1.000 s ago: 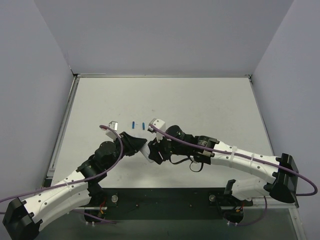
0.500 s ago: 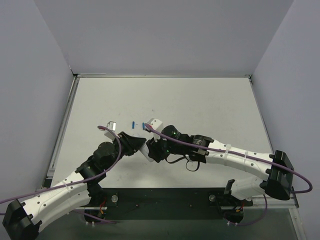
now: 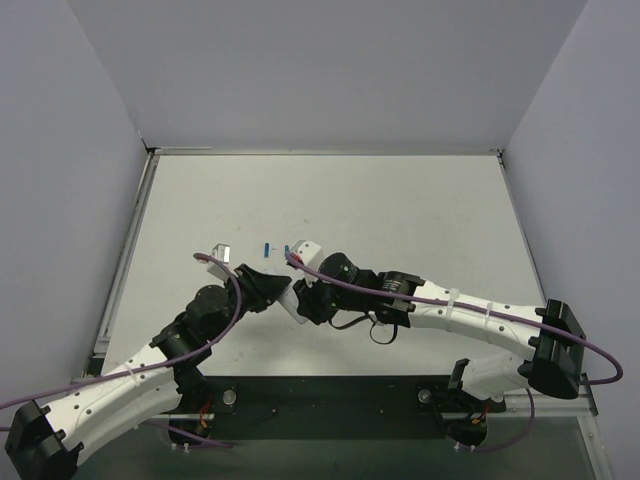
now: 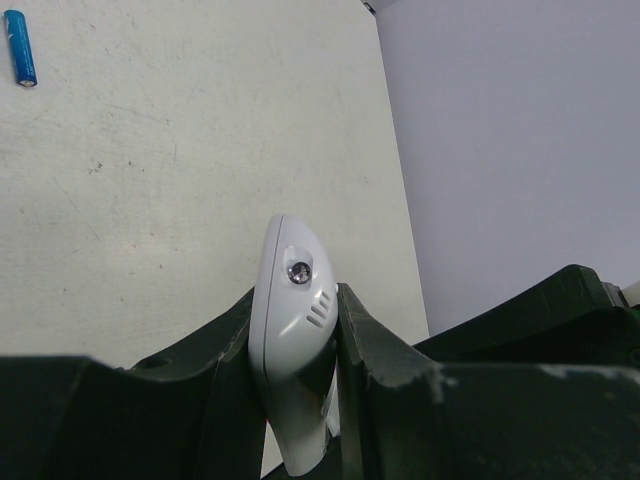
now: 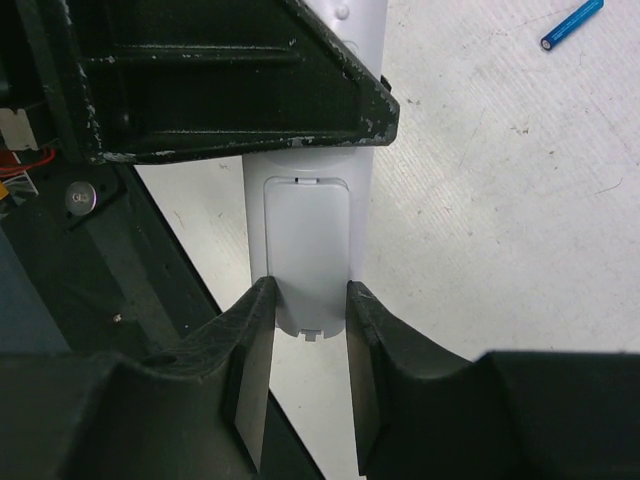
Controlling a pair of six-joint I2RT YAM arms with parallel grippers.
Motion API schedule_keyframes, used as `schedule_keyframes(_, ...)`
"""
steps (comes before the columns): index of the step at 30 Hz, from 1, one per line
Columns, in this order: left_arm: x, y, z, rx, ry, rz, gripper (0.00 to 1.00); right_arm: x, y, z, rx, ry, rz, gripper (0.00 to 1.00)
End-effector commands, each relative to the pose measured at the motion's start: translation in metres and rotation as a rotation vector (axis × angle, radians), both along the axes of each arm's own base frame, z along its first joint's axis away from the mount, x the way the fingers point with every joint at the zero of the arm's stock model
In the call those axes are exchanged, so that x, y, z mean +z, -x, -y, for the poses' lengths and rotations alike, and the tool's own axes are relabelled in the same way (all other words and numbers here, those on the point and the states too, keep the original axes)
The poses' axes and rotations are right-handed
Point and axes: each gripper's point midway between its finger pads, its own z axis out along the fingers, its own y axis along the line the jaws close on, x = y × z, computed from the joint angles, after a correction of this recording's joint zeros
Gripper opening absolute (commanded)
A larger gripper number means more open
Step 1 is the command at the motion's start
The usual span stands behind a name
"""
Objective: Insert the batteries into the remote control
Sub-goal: Remove the battery cover from the remote control, then place the battery cover at the center of the board.
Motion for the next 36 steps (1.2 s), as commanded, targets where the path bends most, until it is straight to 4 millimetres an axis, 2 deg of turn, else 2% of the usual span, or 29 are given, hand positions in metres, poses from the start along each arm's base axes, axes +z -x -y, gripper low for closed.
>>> schedule_keyframes(1,0.022,-0.006,-0.006,0.042,0.060,0.055,0.00,0.013,-0.001,-0.007,0.016,-0.018,0.019,0.16)
schedule_keyframes(5,0.019,-0.008,-0.014,0.077,0.040,0.059,0.00,0.016,0.002,-0.002,0.031,-0.019,0.026,0.07)
schedule_keyframes(9,0.015,-0.013,-0.028,0.134,0.003,0.064,0.00,0.015,0.005,0.004,0.042,-0.008,0.037,0.04)
schedule_keyframes(12,0.009,-0.016,-0.040,0.168,-0.039,0.063,0.00,0.005,-0.003,0.018,0.008,0.033,0.052,0.03)
schedule_keyframes(16,-0.003,-0.017,-0.063,0.217,-0.103,0.041,0.00,-0.019,-0.030,0.055,-0.138,0.084,-0.001,0.03)
schedule_keyframes(17,-0.004,-0.019,-0.071,0.241,-0.107,0.041,0.00,-0.024,-0.044,0.069,-0.210,0.086,-0.020,0.03)
schedule_keyframes(18,-0.002,-0.019,-0.075,0.250,-0.107,0.045,0.00,-0.038,-0.049,0.082,-0.254,0.117,-0.039,0.03)
schedule_keyframes(20,0.001,-0.017,-0.087,0.278,-0.123,0.059,0.00,-0.053,-0.061,0.098,-0.327,0.156,-0.059,0.03)
schedule_keyframes(21,-0.001,-0.015,-0.091,0.283,-0.145,0.059,0.00,-0.062,-0.072,0.113,-0.382,0.173,-0.079,0.03)
schedule_keyframes(24,0.004,-0.012,-0.103,0.313,-0.157,0.080,0.00,-0.085,-0.086,0.131,-0.464,0.211,-0.139,0.04)
schedule_keyframes(28,0.013,-0.006,-0.107,0.317,-0.143,0.107,0.00,-0.111,-0.100,0.143,-0.539,0.228,-0.209,0.05)
schedule_keyframes(33,0.017,-0.001,-0.115,0.330,-0.160,0.112,0.00,-0.142,-0.107,0.148,-0.584,0.281,-0.278,0.08)
schedule_keyframes(36,0.022,0.003,-0.121,0.343,-0.172,0.128,0.00,-0.152,-0.107,0.151,-0.600,0.303,-0.295,0.21)
